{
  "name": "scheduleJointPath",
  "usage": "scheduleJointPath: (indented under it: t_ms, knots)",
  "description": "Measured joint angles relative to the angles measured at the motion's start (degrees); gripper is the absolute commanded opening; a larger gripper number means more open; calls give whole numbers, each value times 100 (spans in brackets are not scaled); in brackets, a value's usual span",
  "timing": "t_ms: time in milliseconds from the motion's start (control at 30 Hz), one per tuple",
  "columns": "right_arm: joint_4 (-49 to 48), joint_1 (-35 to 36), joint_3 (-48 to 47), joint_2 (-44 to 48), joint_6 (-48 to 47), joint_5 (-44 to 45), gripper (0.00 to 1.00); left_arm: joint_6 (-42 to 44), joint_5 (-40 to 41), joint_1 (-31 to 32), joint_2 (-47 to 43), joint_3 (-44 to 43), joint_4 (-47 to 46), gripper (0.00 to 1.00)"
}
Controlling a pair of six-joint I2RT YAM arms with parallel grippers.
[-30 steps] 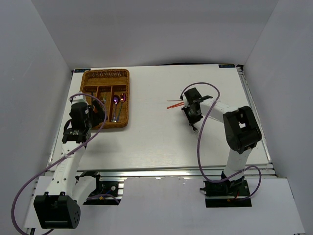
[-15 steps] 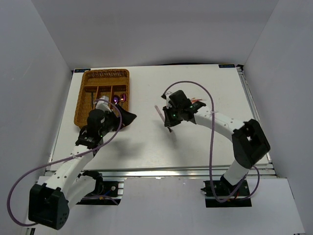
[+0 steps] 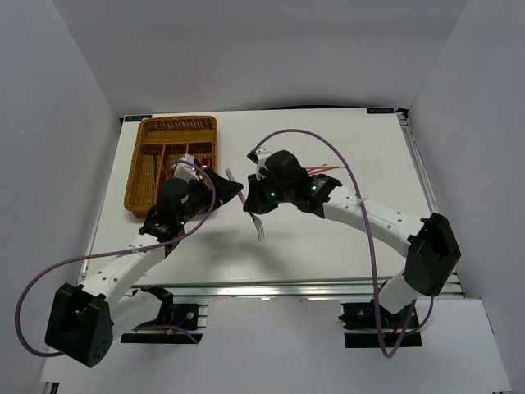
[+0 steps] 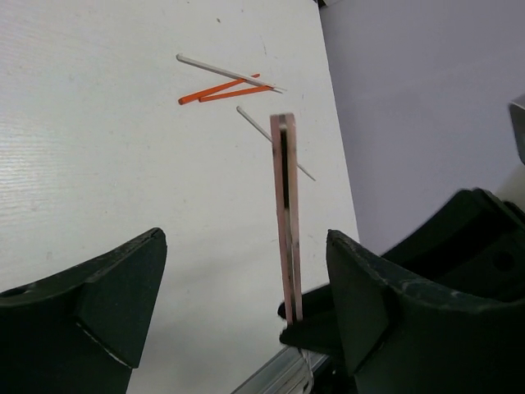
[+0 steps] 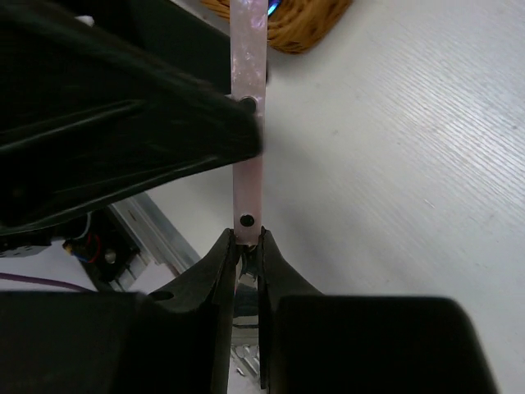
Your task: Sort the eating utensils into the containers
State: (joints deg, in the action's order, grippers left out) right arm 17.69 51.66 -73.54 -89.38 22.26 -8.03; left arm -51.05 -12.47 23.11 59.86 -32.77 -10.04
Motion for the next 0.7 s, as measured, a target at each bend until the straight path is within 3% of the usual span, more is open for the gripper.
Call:
scheduleJointPath:
  t_ms: [133,233,300,433,567,700]
  knots:
    - [-116,151,-105,0,57,-133,0,-81,4,61,184,-2,-133,65]
    - [-192,188,-98,-24,118,-245,0,-164,-11,76,306,-83,-151,22]
    - [-254,188,-83,-72,136,-284,1,-201,-59,149,356,-267,-155,0]
    - [-590,153,13,0,225,-107,89,323,192,170,542,-911,542,0]
    - [-682,-114,872,905,155,225,89,1821,1497,131,1305,-2430,2081,0]
    - [-699,-1027,1679,2118,144,468,89,3410,3331,-107,2347,-3928,2942,0]
